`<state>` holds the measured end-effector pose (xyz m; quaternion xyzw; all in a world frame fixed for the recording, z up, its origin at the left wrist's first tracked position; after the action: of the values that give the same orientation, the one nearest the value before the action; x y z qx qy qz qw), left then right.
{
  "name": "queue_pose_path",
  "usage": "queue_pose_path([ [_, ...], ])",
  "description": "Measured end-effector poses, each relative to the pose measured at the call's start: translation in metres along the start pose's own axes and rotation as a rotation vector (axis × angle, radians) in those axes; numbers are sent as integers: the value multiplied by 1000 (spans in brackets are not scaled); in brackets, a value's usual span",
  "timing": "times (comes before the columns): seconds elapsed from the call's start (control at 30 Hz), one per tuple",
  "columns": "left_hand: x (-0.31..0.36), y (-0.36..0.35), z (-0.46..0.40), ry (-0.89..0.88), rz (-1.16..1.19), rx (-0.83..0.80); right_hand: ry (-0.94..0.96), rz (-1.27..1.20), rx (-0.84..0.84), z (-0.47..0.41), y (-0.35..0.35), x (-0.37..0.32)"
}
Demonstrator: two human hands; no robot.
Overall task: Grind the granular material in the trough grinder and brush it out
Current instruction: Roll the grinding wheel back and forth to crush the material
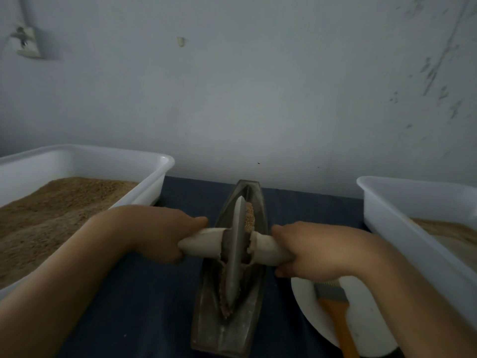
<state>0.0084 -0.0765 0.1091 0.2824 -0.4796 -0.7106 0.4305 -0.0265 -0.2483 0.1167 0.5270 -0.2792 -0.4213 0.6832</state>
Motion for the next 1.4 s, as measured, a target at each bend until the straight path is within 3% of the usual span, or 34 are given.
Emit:
queue_pose_path([
  [0.23,-6,4,-28,61,45,175,-64,18,134,-23,1,21],
  [0.4,-8,12,-52,221,-181,655,-138,222,477,-44,-1,47],
  [0.53,-6,15,-60,253,-217,838,-143,270,630,-51,-2,57],
  [0.7,-9,13,-56,181,-155,770,-128,252,536,-46,-1,50],
  [0.97,-3,1,-16,55,-17,204,-48,42,113,-13,0,12],
  [1.07,1,1,-1,26,-32,73,-15,13,39,-3,0,3],
  [1.23,1,2,-9,36,-5,127,-33,-4,50,-11,1,12],
  [1.4,-8,8,-40,138,-64,430,-101,141,358,-33,1,31],
])
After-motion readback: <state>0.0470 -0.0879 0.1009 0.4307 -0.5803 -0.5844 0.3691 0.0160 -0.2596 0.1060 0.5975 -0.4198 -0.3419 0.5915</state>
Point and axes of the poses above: each hand's wrist, its own z-axis away from the middle knuckle, its own y-axis out of the back of the hand, x = y × z, the point moved 6 cm from there along -z, towards the middle knuckle, and after that the axes turned 6 degrees about y, right-handed, at the moved point
